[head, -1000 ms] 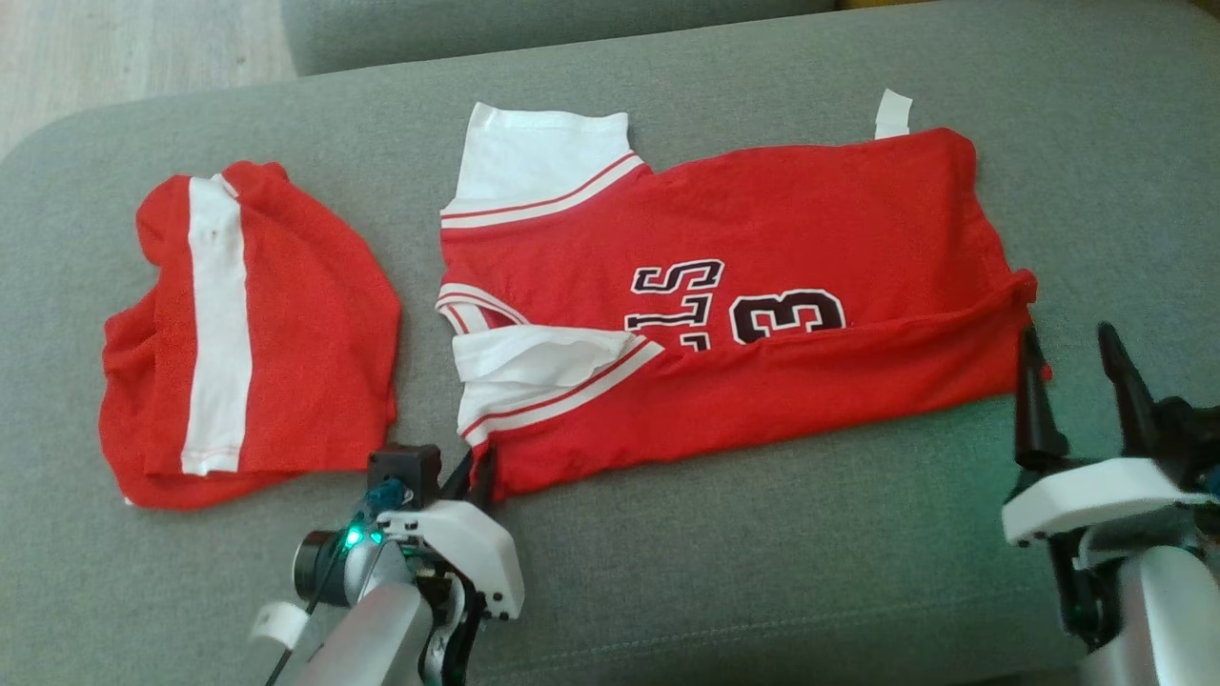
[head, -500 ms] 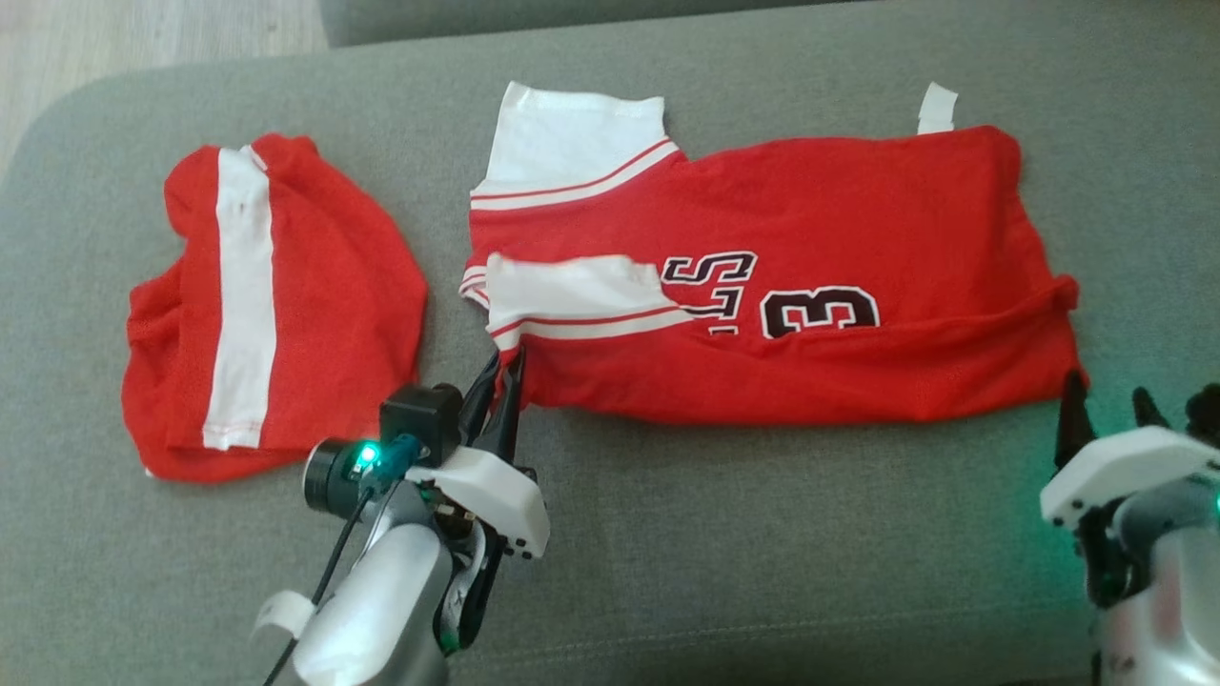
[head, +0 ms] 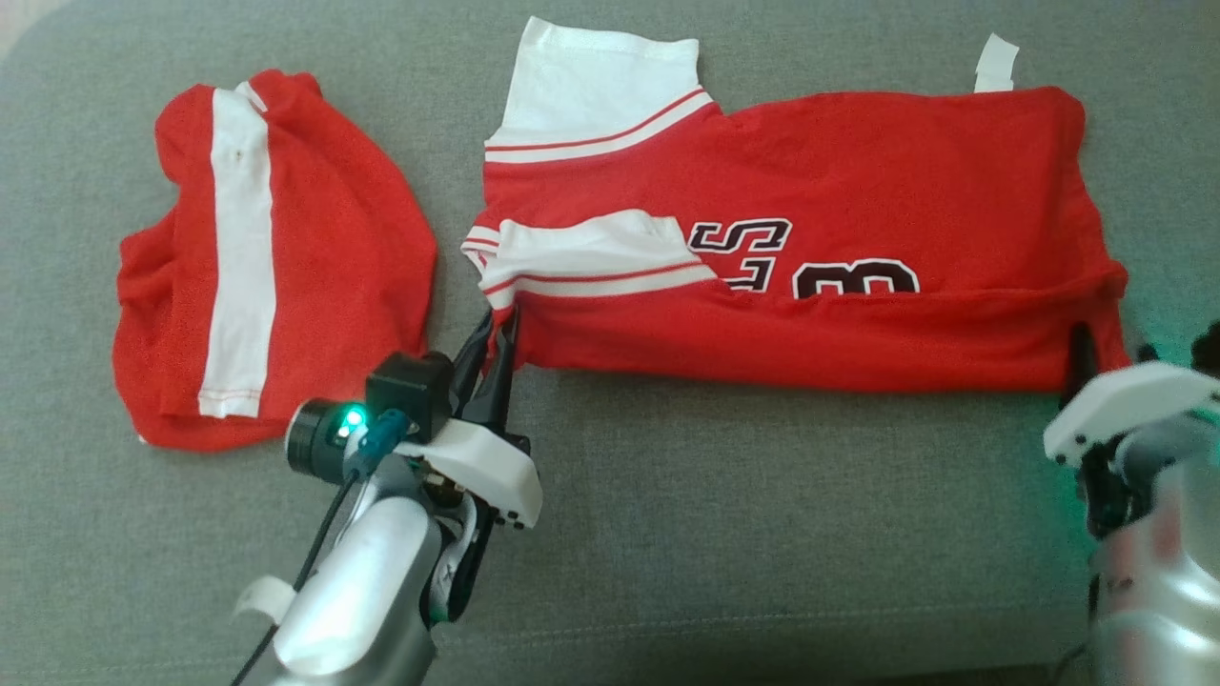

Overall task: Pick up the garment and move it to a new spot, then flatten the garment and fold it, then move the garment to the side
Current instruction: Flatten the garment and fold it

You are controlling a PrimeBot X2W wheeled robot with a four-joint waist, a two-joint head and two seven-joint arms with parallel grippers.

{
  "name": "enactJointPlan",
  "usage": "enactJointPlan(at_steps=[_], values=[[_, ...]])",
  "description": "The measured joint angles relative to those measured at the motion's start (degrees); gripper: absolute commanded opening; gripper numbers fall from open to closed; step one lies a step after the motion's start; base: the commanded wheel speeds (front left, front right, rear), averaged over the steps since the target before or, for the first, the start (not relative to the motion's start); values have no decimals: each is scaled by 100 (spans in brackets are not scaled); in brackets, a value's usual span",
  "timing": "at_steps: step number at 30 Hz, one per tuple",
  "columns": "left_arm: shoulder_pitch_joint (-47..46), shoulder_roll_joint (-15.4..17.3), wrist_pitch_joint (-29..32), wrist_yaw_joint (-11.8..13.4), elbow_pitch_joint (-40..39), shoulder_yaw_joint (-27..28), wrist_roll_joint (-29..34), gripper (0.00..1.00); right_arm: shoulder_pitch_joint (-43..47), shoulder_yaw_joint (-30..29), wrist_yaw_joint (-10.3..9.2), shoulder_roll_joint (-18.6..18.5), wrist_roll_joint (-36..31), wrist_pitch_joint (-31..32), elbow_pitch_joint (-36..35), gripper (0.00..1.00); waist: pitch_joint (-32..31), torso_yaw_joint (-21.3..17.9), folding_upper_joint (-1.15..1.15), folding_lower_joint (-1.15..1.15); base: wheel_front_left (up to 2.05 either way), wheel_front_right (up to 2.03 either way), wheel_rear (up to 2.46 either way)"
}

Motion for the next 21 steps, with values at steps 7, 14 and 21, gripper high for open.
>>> enactJointPlan(at_steps=[7,14,21], values=[[-29,118,71,51,-52,3,10,0,-277,114,0,-7,118,43,260,0,12,-85,0,0,0,0,0],[102,207,281,-9,101,-90,-15,0,19,316,0,-16,422,143,309,0,-363,-152,0,0,0,0,0],[836,326,532,-57,90,-214,-268,0,699,754,0,-232,832,738,-2,0,-984,-225,0,0,0,0,0]])
